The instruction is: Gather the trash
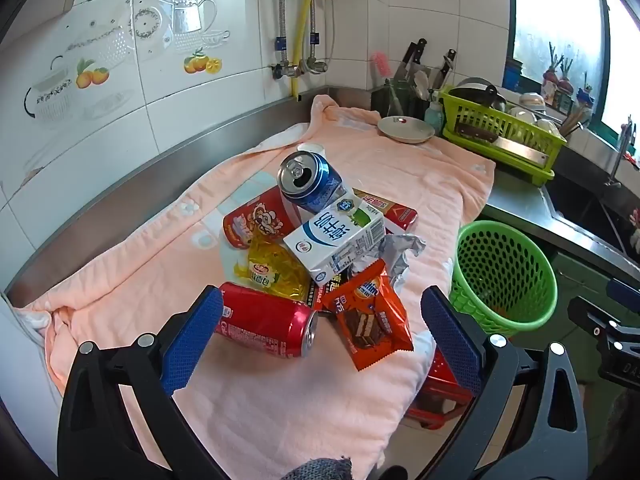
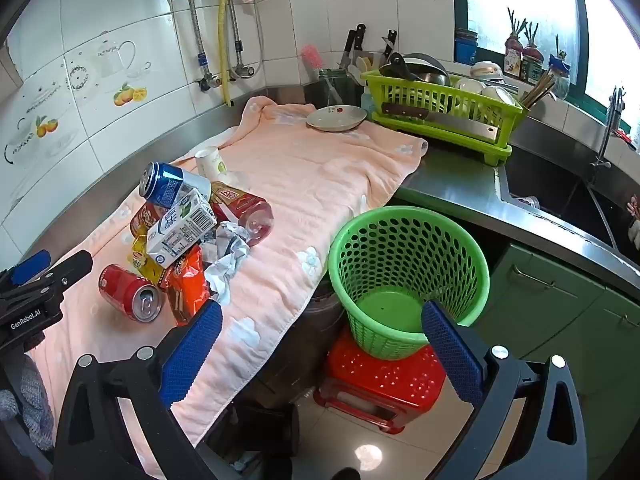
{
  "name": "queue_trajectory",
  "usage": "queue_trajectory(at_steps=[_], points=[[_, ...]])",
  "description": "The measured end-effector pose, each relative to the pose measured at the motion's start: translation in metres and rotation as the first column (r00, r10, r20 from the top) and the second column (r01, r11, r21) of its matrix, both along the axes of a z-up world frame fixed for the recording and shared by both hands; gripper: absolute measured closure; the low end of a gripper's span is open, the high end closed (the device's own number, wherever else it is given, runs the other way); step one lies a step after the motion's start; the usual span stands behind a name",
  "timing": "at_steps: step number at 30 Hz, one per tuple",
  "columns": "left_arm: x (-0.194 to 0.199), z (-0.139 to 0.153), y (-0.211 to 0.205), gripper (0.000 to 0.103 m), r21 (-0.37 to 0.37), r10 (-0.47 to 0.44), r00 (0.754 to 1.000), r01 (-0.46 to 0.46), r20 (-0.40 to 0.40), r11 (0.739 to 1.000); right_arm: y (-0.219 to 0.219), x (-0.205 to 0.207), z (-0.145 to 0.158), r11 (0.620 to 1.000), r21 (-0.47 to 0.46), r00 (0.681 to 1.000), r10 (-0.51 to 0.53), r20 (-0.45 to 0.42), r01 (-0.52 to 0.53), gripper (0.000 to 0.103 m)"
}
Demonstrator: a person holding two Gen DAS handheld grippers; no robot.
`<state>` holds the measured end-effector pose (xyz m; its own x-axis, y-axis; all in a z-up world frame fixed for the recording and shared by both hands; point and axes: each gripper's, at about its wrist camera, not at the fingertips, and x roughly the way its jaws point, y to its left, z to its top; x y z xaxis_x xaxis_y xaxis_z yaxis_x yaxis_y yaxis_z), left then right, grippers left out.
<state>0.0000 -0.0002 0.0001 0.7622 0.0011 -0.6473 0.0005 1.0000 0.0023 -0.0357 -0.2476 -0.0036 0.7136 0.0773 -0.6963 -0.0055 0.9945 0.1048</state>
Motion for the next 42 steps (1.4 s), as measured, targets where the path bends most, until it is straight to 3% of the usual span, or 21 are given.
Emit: queue_trajectory(at_steps=[18, 42], points=[[-0.002, 0.009, -0.007, 0.005, 0.005, -0.024, 1.0, 0.024, 0.006, 1.0, -0.006, 0.005, 0.003, 1.0, 0.002, 1.0, 0.004, -0.012, -0.004, 0.006], [0.007, -0.002, -0.007, 0.005, -0.002, -0.025, 1.0, 0.025, -0.002, 1.0, -0.005, 0.011, -0.004, 1.0, 0.007, 1.0, 0.001, -0.014, 0.0, 0.006]])
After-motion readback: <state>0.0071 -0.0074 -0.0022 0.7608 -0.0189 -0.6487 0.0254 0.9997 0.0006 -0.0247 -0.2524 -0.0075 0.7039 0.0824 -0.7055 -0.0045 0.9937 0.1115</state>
